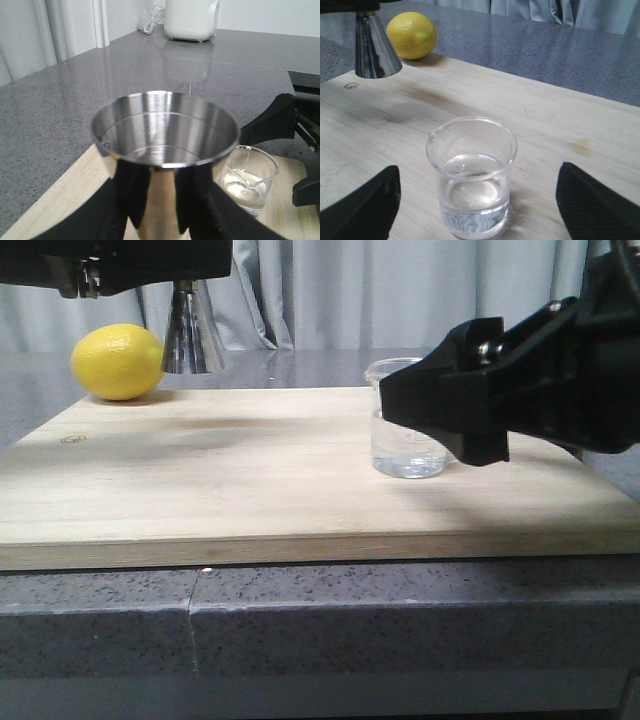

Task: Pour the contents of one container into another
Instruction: 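Reach the right gripper to the glass beaker and grasp it, then lift the beaker with the right gripper over the held jigger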

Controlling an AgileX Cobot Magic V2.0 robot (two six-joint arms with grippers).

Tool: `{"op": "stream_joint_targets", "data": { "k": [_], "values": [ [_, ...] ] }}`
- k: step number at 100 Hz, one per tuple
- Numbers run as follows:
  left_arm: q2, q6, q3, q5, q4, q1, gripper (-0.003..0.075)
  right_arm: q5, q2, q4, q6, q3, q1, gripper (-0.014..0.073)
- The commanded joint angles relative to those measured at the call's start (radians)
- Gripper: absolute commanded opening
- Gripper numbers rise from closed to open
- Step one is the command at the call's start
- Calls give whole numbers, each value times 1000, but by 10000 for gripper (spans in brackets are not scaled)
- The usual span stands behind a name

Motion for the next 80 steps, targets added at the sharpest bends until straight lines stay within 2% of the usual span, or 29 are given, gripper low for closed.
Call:
{"op": "stream_joint_targets", "data": {
  "k": [1,36,59,80],
  "values": [
    [-43,-12,-30,84,-98,-10,206,-142,20,-5,2,-20,4,573],
    [-43,-12,-30,84,-98,-10,206,-313,159,-26,2,-20,4,573],
    [-43,-12,-30,84,-98,-10,206,-365,206,-28,48,-24,4,573],
    [-43,-12,-30,84,-98,-10,206,-354,227,-53,62,-46,4,552]
  ]
}}
